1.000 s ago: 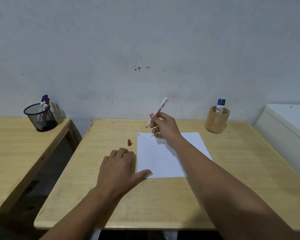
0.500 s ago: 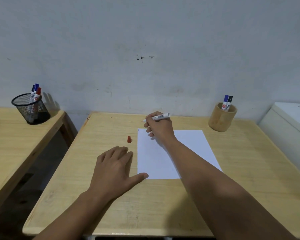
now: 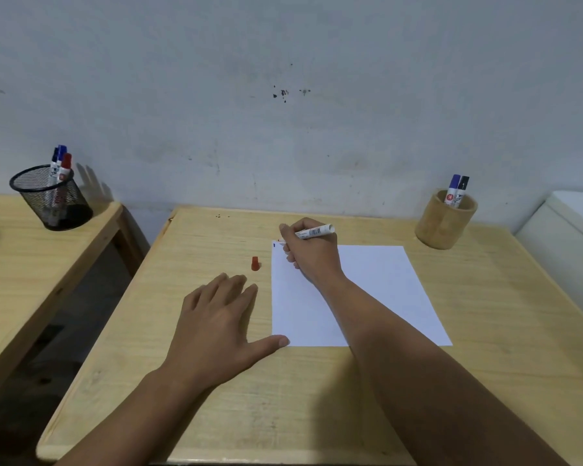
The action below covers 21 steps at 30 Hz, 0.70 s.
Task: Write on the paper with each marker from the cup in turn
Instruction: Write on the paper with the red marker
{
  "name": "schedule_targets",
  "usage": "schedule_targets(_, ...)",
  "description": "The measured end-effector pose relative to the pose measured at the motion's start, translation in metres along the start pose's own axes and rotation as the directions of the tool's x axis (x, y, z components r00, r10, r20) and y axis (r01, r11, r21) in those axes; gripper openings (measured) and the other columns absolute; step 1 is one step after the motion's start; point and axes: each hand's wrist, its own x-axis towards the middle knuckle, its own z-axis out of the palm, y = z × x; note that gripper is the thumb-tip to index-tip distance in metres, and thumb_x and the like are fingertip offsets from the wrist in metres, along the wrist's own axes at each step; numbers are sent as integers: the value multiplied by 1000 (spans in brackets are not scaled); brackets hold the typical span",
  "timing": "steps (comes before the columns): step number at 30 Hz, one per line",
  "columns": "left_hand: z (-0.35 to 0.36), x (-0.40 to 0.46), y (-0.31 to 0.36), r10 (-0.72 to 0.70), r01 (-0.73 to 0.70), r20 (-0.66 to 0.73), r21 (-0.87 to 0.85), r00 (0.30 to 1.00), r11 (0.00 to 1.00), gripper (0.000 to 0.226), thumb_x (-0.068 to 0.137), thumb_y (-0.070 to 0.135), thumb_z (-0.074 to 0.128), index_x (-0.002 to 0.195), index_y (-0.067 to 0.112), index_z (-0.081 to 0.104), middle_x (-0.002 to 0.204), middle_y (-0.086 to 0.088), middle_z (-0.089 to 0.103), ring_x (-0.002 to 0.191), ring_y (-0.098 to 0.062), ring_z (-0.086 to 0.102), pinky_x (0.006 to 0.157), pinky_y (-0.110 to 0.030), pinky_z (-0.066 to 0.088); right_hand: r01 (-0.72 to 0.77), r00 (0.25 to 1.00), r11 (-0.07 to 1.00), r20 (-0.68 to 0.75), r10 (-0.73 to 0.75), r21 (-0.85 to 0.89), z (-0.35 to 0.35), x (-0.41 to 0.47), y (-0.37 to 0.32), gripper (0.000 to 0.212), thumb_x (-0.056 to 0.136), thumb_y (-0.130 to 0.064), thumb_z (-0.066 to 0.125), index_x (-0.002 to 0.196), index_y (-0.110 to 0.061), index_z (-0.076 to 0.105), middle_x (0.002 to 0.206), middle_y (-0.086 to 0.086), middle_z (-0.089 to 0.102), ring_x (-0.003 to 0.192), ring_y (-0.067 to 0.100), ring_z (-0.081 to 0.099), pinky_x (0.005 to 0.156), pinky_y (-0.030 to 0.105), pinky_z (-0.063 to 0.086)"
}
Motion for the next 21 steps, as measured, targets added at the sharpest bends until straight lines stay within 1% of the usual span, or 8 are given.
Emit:
schedule_targets(2,0,-1,-1,-9,9,15,4,1000,1000,112,72,103,30,152,28,53,164,3,43,158,-22,26,125,-51,24,-10,1000,1000,-9,10,-10,0,0,2,33,88,-39,79,77,-9,68,76,13,80,55,16,69,56,31,54)
schedule_targets(6,0,-3,-2,-3,4,41,-4,999,1000,116,71,104,27,158,29,44,169,4,33,161,-18,16,129,-48,15,-9,1000,1000,-7,9,2,0,1,3,30,91,-27,74,78,-2,65,78,15,80,55,17,69,56,31,54)
schedule_targets(10,-2,-4,-3,6,-6,68,-4,998,1000,117,72,104,25,161,29,39,172,6,28,162,-17,11,130,-48,12,2,1000,1000,1,-2,-15,2,1,5,28,88,-27,73,72,-6,64,77,15,80,55,18,68,57,31,54)
schedule_targets(13,-2,-4,-3,12,-12,86,5,996,1000,117,73,103,23,162,29,36,173,5,25,162,-17,8,130,-49,11,6,1000,1000,3,-6,-12,2,2,6,28,87,-27,73,74,-4,65,77,14,81,56,18,69,58,32,54)
schedule_targets(15,-2,-5,-2,13,-15,103,19,995,1000,116,75,103,19,164,29,30,174,5,19,163,-17,3,131,-49,8,5,1000,1000,4,-5,-10,3,2,6,28,87,-26,73,76,-2,66,78,15,80,56,18,69,58,32,54)
schedule_targets(18,-1,-8,-1,5,-11,133,49,991,999,115,76,101,11,167,30,17,176,7,5,162,-15,-8,131,-48,0,4,1000,1000,4,-4,6,3,1,7,28,87,-26,73,75,-2,64,79,17,80,56,18,67,57,31,52)
schedule_targets(21,0,-10,2,-21,11,144,69,989,998,116,76,101,7,168,31,9,176,7,-4,161,-14,-14,131,-49,-3,8,1000,1000,7,-8,-15,3,0,6,26,86,-28,73,76,-4,66,77,14,80,56,18,68,58,32,53)
